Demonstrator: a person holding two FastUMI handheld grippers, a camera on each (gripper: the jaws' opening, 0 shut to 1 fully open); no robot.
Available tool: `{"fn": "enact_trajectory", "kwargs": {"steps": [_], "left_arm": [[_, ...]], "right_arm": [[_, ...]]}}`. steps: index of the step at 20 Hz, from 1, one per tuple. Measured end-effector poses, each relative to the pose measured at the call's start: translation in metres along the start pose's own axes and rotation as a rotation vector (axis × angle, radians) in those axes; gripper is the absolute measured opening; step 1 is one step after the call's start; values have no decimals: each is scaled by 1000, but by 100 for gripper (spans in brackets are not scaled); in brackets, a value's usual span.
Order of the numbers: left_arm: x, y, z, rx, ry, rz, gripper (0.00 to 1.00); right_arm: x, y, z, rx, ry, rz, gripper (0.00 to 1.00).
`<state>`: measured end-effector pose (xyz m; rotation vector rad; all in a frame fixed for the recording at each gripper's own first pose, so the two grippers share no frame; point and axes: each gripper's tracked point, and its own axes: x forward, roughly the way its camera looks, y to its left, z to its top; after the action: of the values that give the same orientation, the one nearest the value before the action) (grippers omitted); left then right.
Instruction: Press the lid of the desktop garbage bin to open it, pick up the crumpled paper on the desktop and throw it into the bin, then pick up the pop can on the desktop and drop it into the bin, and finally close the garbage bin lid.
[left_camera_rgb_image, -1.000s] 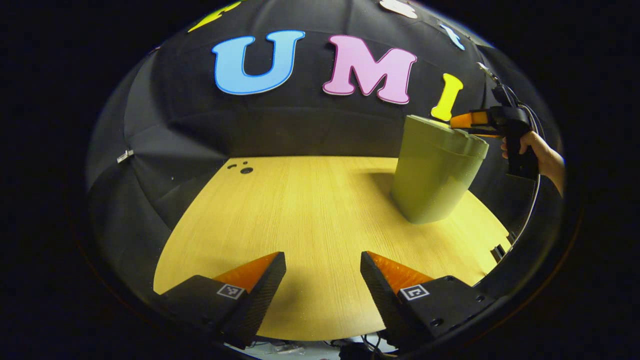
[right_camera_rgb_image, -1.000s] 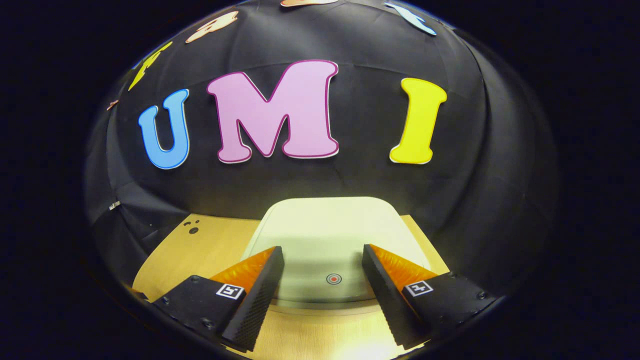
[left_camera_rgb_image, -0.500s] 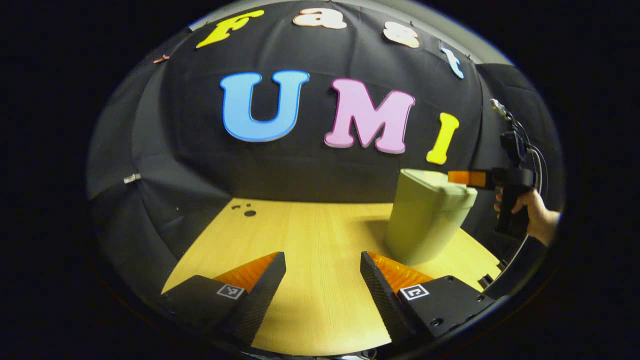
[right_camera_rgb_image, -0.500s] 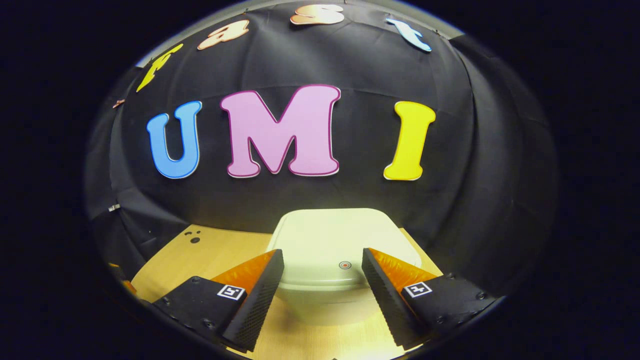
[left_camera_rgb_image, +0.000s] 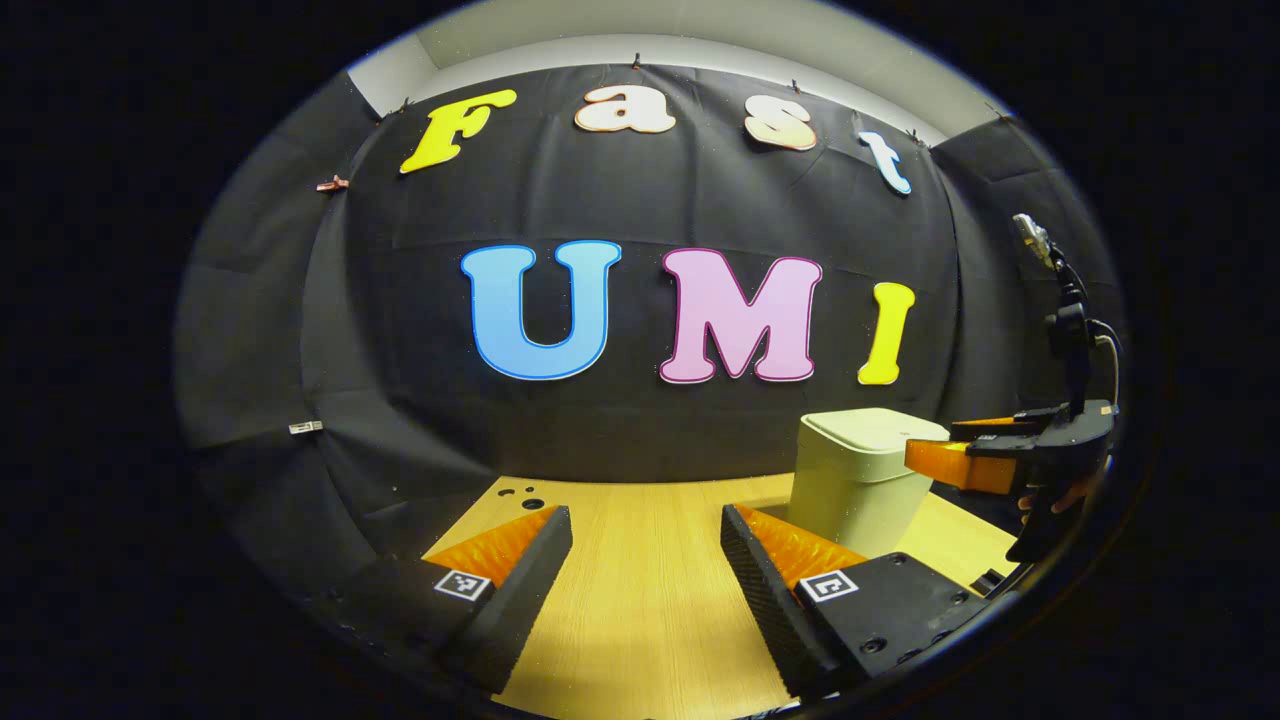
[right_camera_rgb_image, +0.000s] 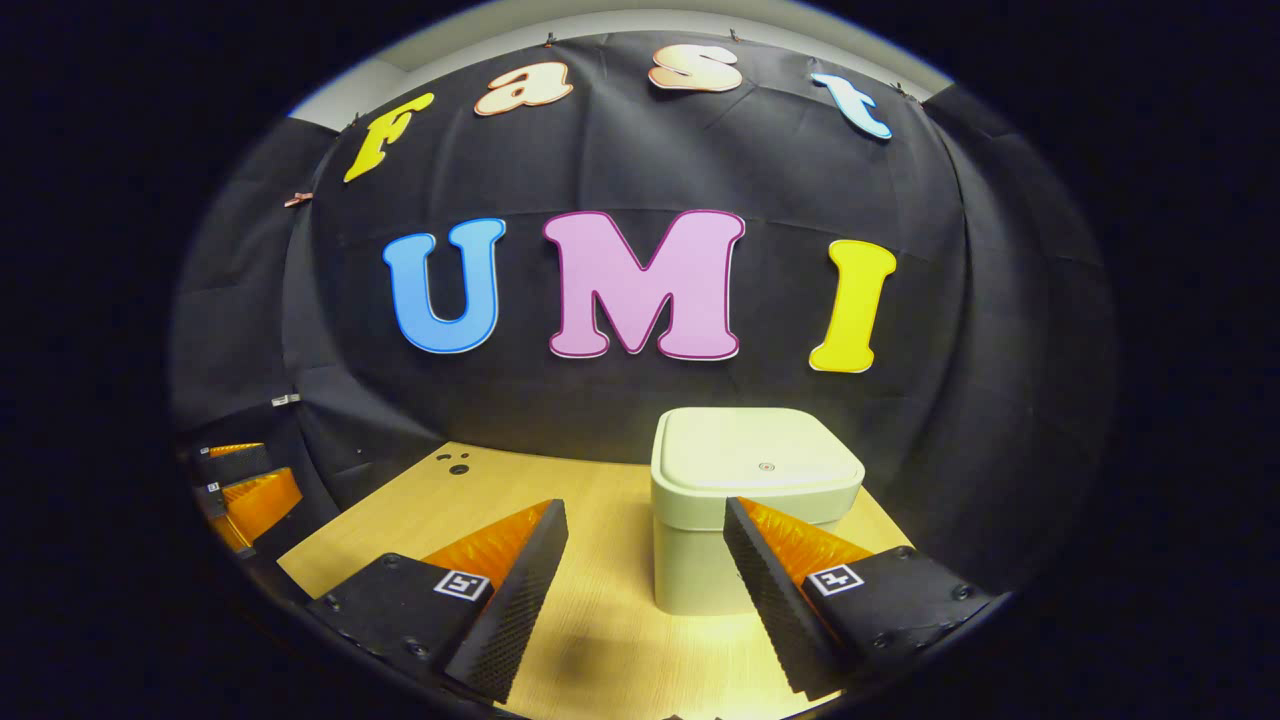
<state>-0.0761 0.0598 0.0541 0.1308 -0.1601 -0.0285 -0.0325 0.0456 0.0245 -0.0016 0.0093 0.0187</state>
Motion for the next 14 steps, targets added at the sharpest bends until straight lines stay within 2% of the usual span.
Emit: {"fn": "enact_trajectory", "kwargs": {"steps": [6, 9, 14], "left_arm": [[-14, 11, -29, -76, 58, 52, 96], [-18, 7, -47, -120, 106, 68, 96], [-11, -1, -58, -97, 141, 52, 96]], "right_arm": [[-15, 21, -33, 21, 31, 39, 99], [-20, 33, -59, 39, 92, 69, 99], [-19, 46, -89, 18, 140, 103, 99]]}}
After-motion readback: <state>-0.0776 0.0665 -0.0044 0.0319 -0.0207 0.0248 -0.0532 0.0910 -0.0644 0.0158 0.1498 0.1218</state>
